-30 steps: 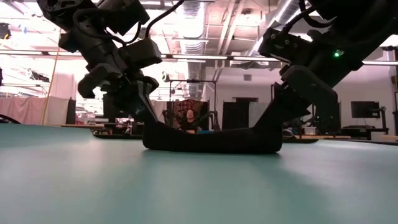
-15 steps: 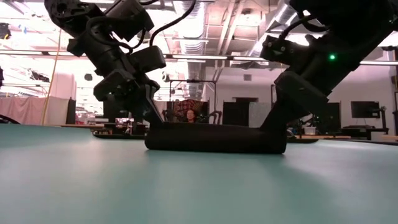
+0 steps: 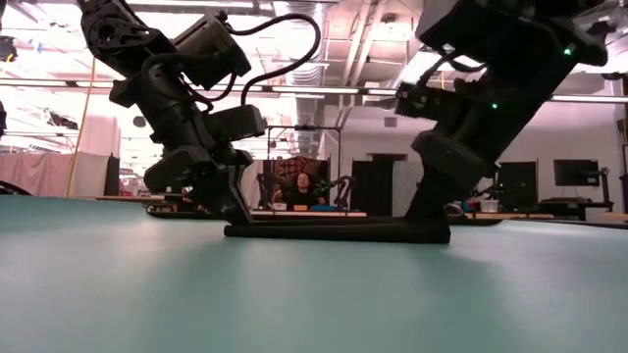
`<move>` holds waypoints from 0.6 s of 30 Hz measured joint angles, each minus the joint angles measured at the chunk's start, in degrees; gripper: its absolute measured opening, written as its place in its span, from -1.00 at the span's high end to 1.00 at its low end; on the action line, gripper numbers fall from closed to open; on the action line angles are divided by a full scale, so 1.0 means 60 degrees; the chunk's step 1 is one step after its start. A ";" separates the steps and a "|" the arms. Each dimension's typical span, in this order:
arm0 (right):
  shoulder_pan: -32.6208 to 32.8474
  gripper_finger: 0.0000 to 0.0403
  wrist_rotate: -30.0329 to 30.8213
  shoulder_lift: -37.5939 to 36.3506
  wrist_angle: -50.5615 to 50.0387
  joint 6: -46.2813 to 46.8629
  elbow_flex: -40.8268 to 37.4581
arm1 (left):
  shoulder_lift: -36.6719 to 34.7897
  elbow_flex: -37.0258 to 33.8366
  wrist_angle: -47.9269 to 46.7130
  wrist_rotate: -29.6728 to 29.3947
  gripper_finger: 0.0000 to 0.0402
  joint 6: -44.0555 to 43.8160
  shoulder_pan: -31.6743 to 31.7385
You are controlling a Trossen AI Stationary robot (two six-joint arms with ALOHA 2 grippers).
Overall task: Roll towel
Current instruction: Fold the black towel
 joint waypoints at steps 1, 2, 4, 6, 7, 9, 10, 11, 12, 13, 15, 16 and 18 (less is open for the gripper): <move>-0.0042 0.97 -0.0121 0.0000 0.0045 -0.0001 -0.0052 | 0.0001 0.0000 0.0004 0.0003 1.00 -0.0019 0.0000; -0.0064 0.97 -0.0187 0.0000 0.0096 0.0000 -0.0104 | 0.0001 0.0000 0.0003 0.0003 1.00 -0.0030 0.0000; -0.0065 0.97 -0.0255 0.0000 0.0108 0.0001 -0.0179 | 0.0001 0.0000 0.0020 0.0002 1.00 -0.0057 0.0000; -0.0121 0.97 -0.0427 0.0000 0.0152 0.0055 -0.0254 | 0.0001 0.0000 0.0037 0.0000 1.00 -0.0057 0.0000; -0.0118 0.97 -0.0442 0.0000 0.0158 0.0072 -0.0286 | 0.0001 0.0000 0.0033 0.0003 1.00 -0.0067 0.0000; -0.0115 0.97 -0.0457 0.0000 0.0147 0.0072 -0.0319 | 0.0001 0.0000 0.0037 0.0000 1.00 -0.0086 0.0000; -0.0108 0.97 -0.0461 0.0000 0.0146 0.0072 -0.0319 | 0.0001 0.0000 0.0028 0.0002 1.00 -0.0090 0.0000; -0.0107 0.97 -0.0463 0.0000 0.0146 0.0069 -0.0322 | 0.0001 0.0000 0.0014 0.0038 1.00 -0.0053 -0.0012; -0.0100 0.97 -0.0511 0.0000 0.0131 0.0069 -0.0323 | 0.0001 0.0000 -0.0015 0.0162 0.99 0.0128 -0.0042; -0.0091 0.97 -0.0577 0.0000 0.0099 0.0071 -0.0328 | 0.0001 -0.0001 -0.0064 0.0227 0.97 0.0314 -0.0074; -0.0089 0.97 -0.0662 0.0000 0.0066 0.0069 -0.0337 | 0.0001 -0.0007 -0.0062 0.0031 0.90 0.0395 -0.0143; -0.0089 0.97 -0.0661 0.0000 0.0066 0.0069 -0.0337 | 0.0001 -0.0007 -0.0068 -0.0129 0.86 0.0409 -0.0164; -0.0085 0.97 -0.0665 0.0000 0.0072 0.0069 -0.0337 | -0.0022 -0.0007 -0.0105 -0.0455 0.76 0.0409 -0.0160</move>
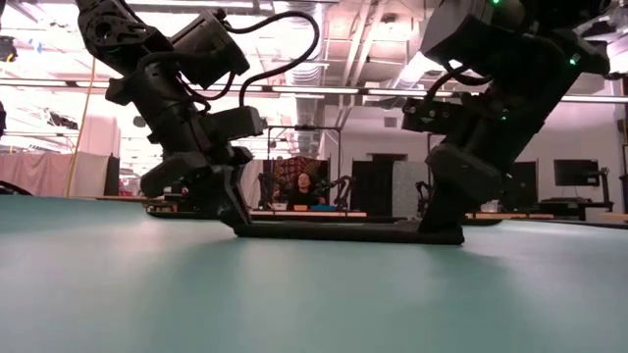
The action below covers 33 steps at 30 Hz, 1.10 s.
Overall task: Roll towel
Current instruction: Fold the black towel
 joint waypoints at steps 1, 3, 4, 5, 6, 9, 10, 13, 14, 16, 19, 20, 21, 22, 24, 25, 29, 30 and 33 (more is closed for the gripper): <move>0.0000 0.97 -0.0002 0.0000 0.0001 0.0000 0.0000 | -0.0047 0.0000 -0.0046 -0.0160 0.70 -0.0040 0.0003; 0.0000 0.97 0.0000 0.0000 -0.0016 -0.0007 0.0000 | -0.0121 -0.0004 -0.0049 -0.0734 0.60 -0.0349 0.0003; 0.0000 0.97 0.0000 0.0000 -0.0027 -0.0028 0.0000 | -0.0207 -0.0004 -0.0170 -0.1082 0.56 -0.0479 0.0002; 0.0000 0.97 0.0000 0.0000 -0.0017 -0.0044 0.0000 | -0.0316 -0.0004 -0.0292 -0.1368 0.53 -0.0527 -0.0012; 0.0000 0.97 0.0002 0.0000 -0.0018 -0.0044 0.0000 | -0.0455 -0.0004 -0.0353 -0.1588 0.51 -0.0539 -0.0043; 0.0000 0.97 0.0000 0.0000 -0.0032 -0.0073 -0.0004 | -0.0948 -0.0004 -0.0618 -0.1932 0.50 -0.0705 -0.0210; 0.0000 0.97 0.0003 0.0000 -0.0036 -0.0073 -0.0004 | -0.1079 -0.0004 -0.0544 -0.1936 0.50 -0.0820 -0.0276; 0.0000 0.97 0.0004 0.0000 -0.0028 -0.0076 -0.0004 | -0.1297 -0.0098 0.0424 -0.1400 0.59 -0.0615 -0.0524; 0.0000 0.97 0.0004 0.0000 -0.0027 -0.0087 -0.0004 | -0.1298 -0.0219 0.1097 -0.1039 0.64 -0.0365 -0.0614; 0.0000 0.97 0.0004 0.0000 -0.0028 -0.0139 -0.0004 | -0.1160 -0.0536 0.2304 -0.0572 0.76 0.0122 -0.0739; 0.0000 0.97 0.0005 0.0000 0.0028 -0.0255 -0.0004 | -0.0753 -0.0718 0.3108 -0.0268 0.94 0.0679 -0.0711; 0.0000 0.97 0.0004 0.0000 0.0032 -0.0255 -0.0004 | -0.0607 -0.0723 0.3292 -0.0069 0.97 0.0799 -0.0661; 0.0000 0.97 0.0005 0.0000 0.0034 -0.0256 -0.0004 | -0.0438 -0.0719 0.3547 0.0133 0.97 0.0906 -0.0633; 0.0000 0.97 0.0004 0.0000 0.0035 -0.0263 -0.0004 | -0.0293 -0.0707 0.3708 0.0263 0.97 0.0994 -0.0611; 0.0000 0.97 -0.0011 0.0000 0.0034 -0.0263 -0.0004 | 0.0015 -0.0710 0.3901 0.0248 0.97 0.1020 -0.0527; 0.0004 0.97 -0.0033 0.0000 0.0037 -0.0266 -0.0004 | 0.0168 -0.0710 0.3997 0.0253 0.97 0.1020 -0.0465; 0.0066 0.97 -0.0149 0.0000 0.0034 -0.0325 -0.0004 | 0.0578 -0.0707 0.4182 0.0429 0.97 0.1057 -0.0317; 0.0080 0.97 -0.0175 0.0000 0.0034 -0.0331 -0.0002 | 0.0660 -0.0707 0.4192 0.0422 0.97 0.1061 -0.0316; 0.0124 0.97 -0.0208 0.0000 0.0030 -0.0354 -0.0004 | 0.0947 -0.0703 0.4246 0.0427 0.97 0.1090 -0.0177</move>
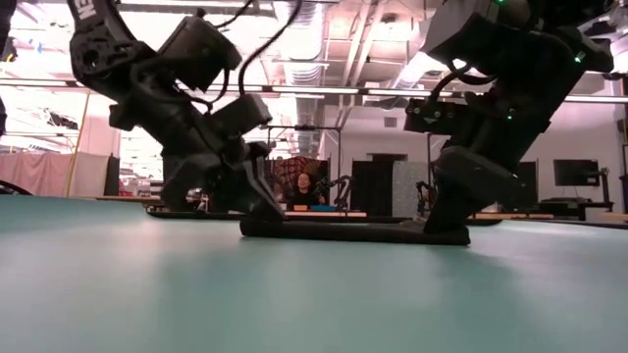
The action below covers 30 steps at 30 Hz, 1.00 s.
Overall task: Roll towel
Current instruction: Fold the black towel, then roll the black towel
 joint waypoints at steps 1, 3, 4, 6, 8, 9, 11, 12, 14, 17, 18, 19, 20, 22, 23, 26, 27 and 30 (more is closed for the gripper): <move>0.0021 0.97 -0.0005 0.0000 -0.0003 -0.0007 0.0000 | 0.0068 -0.0004 -0.0008 -0.0008 0.97 0.0000 0.0060; 0.0066 0.97 -0.0028 0.0000 -0.0008 -0.0008 0.0000 | 0.0258 0.0002 0.0129 -0.0031 0.97 -0.0010 0.0161; 0.0093 0.97 -0.0038 0.0000 -0.0004 -0.0034 0.0000 | 0.0336 0.0004 0.0146 -0.0023 0.97 -0.0081 0.0198; 0.0148 0.97 -0.0070 0.0000 -0.0005 -0.0145 0.0000 | 0.0456 0.0004 0.0231 0.0042 0.97 -0.0240 0.0263; 0.0202 0.97 -0.0070 0.0000 -0.0011 -0.0241 0.0004 | 0.0482 0.0004 0.0262 0.0090 0.97 -0.0331 0.0286; 0.0231 0.97 -0.0056 0.0000 -0.0011 -0.0234 0.0004 | 0.0482 0.0004 0.0250 0.0094 0.97 -0.0342 0.0286; 0.0256 0.93 -0.0007 0.0000 -0.0014 -0.0238 0.0004 | 0.0478 0.0011 0.0182 0.0091 0.97 -0.0335 0.0286; 0.0256 0.90 0.0043 0.0000 -0.0012 -0.0247 0.0004 | 0.0478 0.0015 0.0135 0.0084 0.97 -0.0335 0.0286; 0.0301 0.82 0.0279 0.0000 -0.0056 -0.0274 0.0004 | 0.0470 0.0020 -0.0022 0.0087 0.97 -0.0407 0.0286; 0.0457 0.65 0.0786 -0.0071 -0.0063 -0.0731 0.0004 | 0.0467 0.0026 -0.0439 0.0079 0.97 -0.0514 0.0286; 0.0525 0.60 0.1034 -0.0139 -0.0064 -0.0879 0.0004 | 0.0467 0.0026 -0.0538 0.0079 0.97 -0.0514 0.0286; 0.0581 0.54 0.1288 -0.0221 -0.0083 -0.0973 0.0004 | 0.0467 0.0026 -0.0610 0.0079 0.97 -0.0524 0.0286; 0.0631 0.48 0.1542 -0.0327 -0.0140 -0.1051 0.0004 | 0.0467 0.0023 -0.0658 0.0076 0.97 -0.0526 0.0285; 0.0710 0.38 0.1890 -0.0598 -0.0260 -0.1197 0.0004 | 0.0467 0.0022 -0.0735 0.0079 0.97 -0.0529 0.0286; 0.0732 0.33 0.2026 -0.0759 -0.0288 -0.1290 0.0004 | 0.0467 0.0022 -0.0774 0.0076 0.97 -0.0529 0.0286; 0.0846 0.20 0.2444 -0.1267 -0.0334 -0.1472 0.0004 | 0.0467 0.0022 -0.0796 0.0073 0.97 -0.0605 0.0286; 0.0890 0.17 0.2555 -0.1412 -0.0356 -0.1535 0.0004 | 0.0467 0.0022 -0.0800 0.0069 0.97 -0.0629 0.0286; 0.1151 0.11 0.2586 -0.1586 -0.0070 -0.2430 0.0003 | 0.0467 0.0018 -0.0813 0.0067 0.97 -0.0705 0.0286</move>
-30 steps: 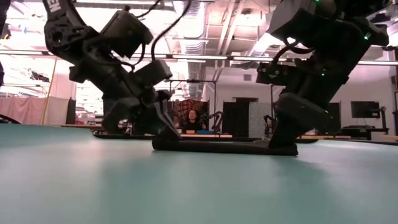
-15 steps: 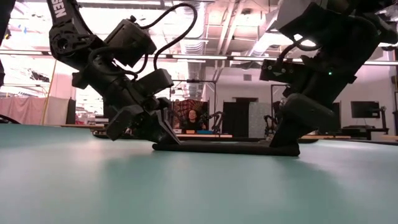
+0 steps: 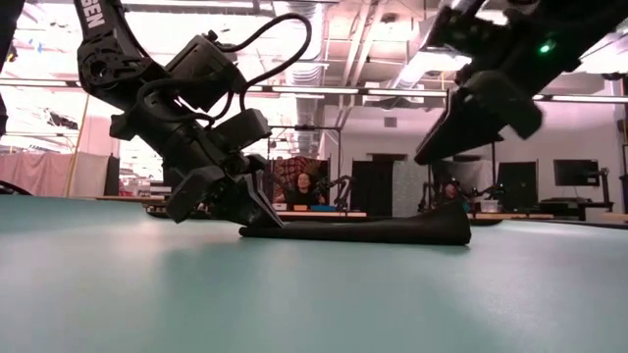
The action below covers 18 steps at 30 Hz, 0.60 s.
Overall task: Roll towel
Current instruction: Roll the black towel
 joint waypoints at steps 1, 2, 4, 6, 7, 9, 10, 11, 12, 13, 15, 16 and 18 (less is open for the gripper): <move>0.0117 0.11 -0.0004 0.0035 0.0345 -0.0438 -0.0046 | 0.0000 0.0000 -0.0003 -0.0003 0.97 -0.0040 0.0000; 0.0223 0.12 -0.0007 0.0123 0.0694 -0.0739 -0.0110 | 0.0000 -0.0004 -0.0006 -0.0003 0.97 -0.0067 0.0000; 0.0340 0.18 -0.0073 0.0355 0.1064 -0.0903 -0.0263 | 0.0000 -0.0004 -0.0010 -0.0009 0.97 -0.0127 -0.0003; 0.0348 0.26 -0.0131 0.0672 0.1156 -0.0636 -0.0399 | 0.0000 -0.0004 -0.0014 -0.0012 0.97 -0.0130 0.0000; 0.0335 0.30 -0.0128 0.0823 0.1160 -0.0472 -0.0478 | 0.0000 -0.0004 -0.0014 -0.0011 0.97 -0.0129 0.0000; 0.0314 0.38 -0.0084 0.1091 0.1282 -0.0246 -0.0643 | 0.0000 -0.0004 -0.0017 -0.0014 0.97 -0.0129 0.0000; 0.0308 0.41 -0.0077 0.1196 0.1459 -0.0179 -0.0705 | 0.0000 -0.0004 -0.0017 -0.0014 0.97 -0.0129 0.0000; 0.0275 0.44 -0.0080 0.1298 0.1567 -0.0152 -0.0740 | 0.0000 -0.0004 -0.0017 -0.0014 0.97 -0.0129 0.0000; 0.0262 0.46 -0.0080 0.1394 0.1655 -0.0116 -0.0779 | 0.0000 -0.0007 -0.0017 -0.0014 0.97 -0.0129 0.0000; 0.0247 0.47 -0.0080 0.1478 0.1709 -0.0035 -0.0805 | 0.0000 -0.0007 -0.0026 -0.0017 0.97 -0.0129 0.0000; 0.0171 0.49 -0.0144 0.1642 0.1732 0.0175 -0.0845 | 0.0000 -0.0007 -0.0028 -0.0017 0.97 -0.0129 0.0000; 0.0131 0.49 -0.0188 0.1742 0.1727 0.0303 -0.0856 | 0.0000 -0.0007 -0.0039 -0.0020 0.97 -0.0129 -0.0004; 0.0060 0.49 -0.0334 0.1889 0.1737 0.0542 -0.0856 | 0.0000 -0.0011 -0.0087 -0.0023 0.97 -0.0129 -0.0003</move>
